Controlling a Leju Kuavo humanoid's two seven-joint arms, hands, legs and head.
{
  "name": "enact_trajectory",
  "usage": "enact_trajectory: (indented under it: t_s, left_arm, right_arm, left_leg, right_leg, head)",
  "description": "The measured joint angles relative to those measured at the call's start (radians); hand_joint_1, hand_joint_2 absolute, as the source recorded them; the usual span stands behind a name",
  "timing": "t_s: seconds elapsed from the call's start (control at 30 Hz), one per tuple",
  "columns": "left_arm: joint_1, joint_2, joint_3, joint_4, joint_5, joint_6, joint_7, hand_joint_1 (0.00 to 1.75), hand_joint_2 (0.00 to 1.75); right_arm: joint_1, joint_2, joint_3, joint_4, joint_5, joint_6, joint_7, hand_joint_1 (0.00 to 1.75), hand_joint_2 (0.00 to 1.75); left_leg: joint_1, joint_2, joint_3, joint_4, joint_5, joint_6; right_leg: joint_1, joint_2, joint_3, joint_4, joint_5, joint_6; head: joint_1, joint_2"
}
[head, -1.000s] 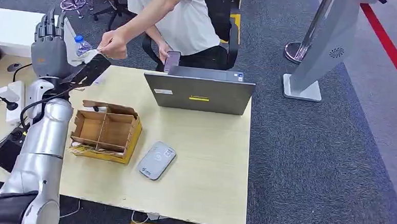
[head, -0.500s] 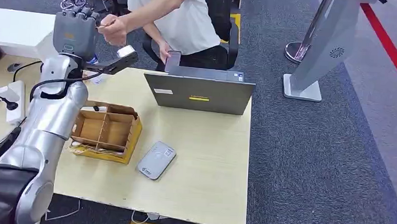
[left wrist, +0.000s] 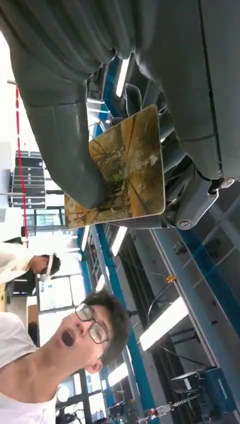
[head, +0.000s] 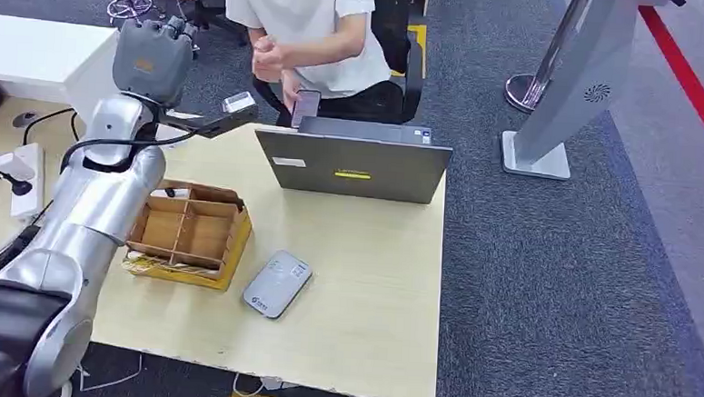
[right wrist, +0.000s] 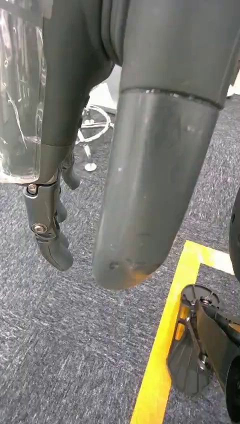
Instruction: Pass the card to the sensor for recognition and then transmit it.
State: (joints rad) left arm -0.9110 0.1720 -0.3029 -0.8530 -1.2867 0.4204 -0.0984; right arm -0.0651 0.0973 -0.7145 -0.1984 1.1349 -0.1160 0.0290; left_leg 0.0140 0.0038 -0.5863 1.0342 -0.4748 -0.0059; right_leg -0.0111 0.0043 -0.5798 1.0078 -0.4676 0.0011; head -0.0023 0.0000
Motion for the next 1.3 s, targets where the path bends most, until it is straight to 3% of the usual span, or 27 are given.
enact_trajectory:
  t_s: [0.1,0.3,0.57,0.8,1.3]
  left_arm:
    - [0.062,0.002,-0.011,-0.082,0.016,-0.015,-0.011,1.75,1.75]
    - [0.258,0.023,-0.074,-0.34,0.022,-0.132,0.016,1.75,1.75]
    - [0.502,0.055,-0.147,-0.547,0.012,-0.149,0.066,1.75,1.75]
    - [0.586,0.046,-0.175,-0.542,0.005,-0.195,0.078,1.75,1.75]
    - [0.586,-0.046,-0.241,-0.354,-0.012,-0.241,0.074,1.75,1.75]
  right_arm:
    - [0.0,0.0,-0.009,0.0,-0.006,-0.001,0.0,0.0,0.0]
    - [0.001,0.0,-0.044,0.0,-0.022,-0.012,0.007,0.0,0.0]
    - [0.004,0.0,-0.081,0.0,-0.036,-0.029,0.012,0.0,0.0]
    - [0.003,0.0,-0.094,0.0,-0.023,-0.027,0.01,0.0,0.0]
    - [0.002,0.0,-0.093,0.0,-0.001,-0.01,0.005,0.0,0.0]
  left_leg:
    - [0.0,0.0,0.0,0.0,0.0,0.0]
    - [0.0,0.0,-0.001,0.0,0.0,0.0]
    - [0.0,0.0,-0.001,0.0,-0.001,0.0]
    - [0.0,0.0,-0.001,0.0,-0.001,0.0]
    - [0.0,0.0,-0.001,0.0,-0.001,0.0]
  right_leg:
    - [0.0,0.0,0.0,0.0,0.0,0.0]
    - [0.0,0.0,-0.001,0.0,0.0,0.0]
    - [0.0,0.0,-0.001,0.0,-0.001,0.0]
    - [0.0,0.0,-0.001,0.0,-0.001,0.0]
    - [-0.001,0.0,-0.001,0.0,0.0,0.0]
  head:
    - [0.0,0.0]
    - [0.0,0.0]
    - [-0.001,0.0]
    - [-0.001,0.0]
    - [-0.001,0.0]
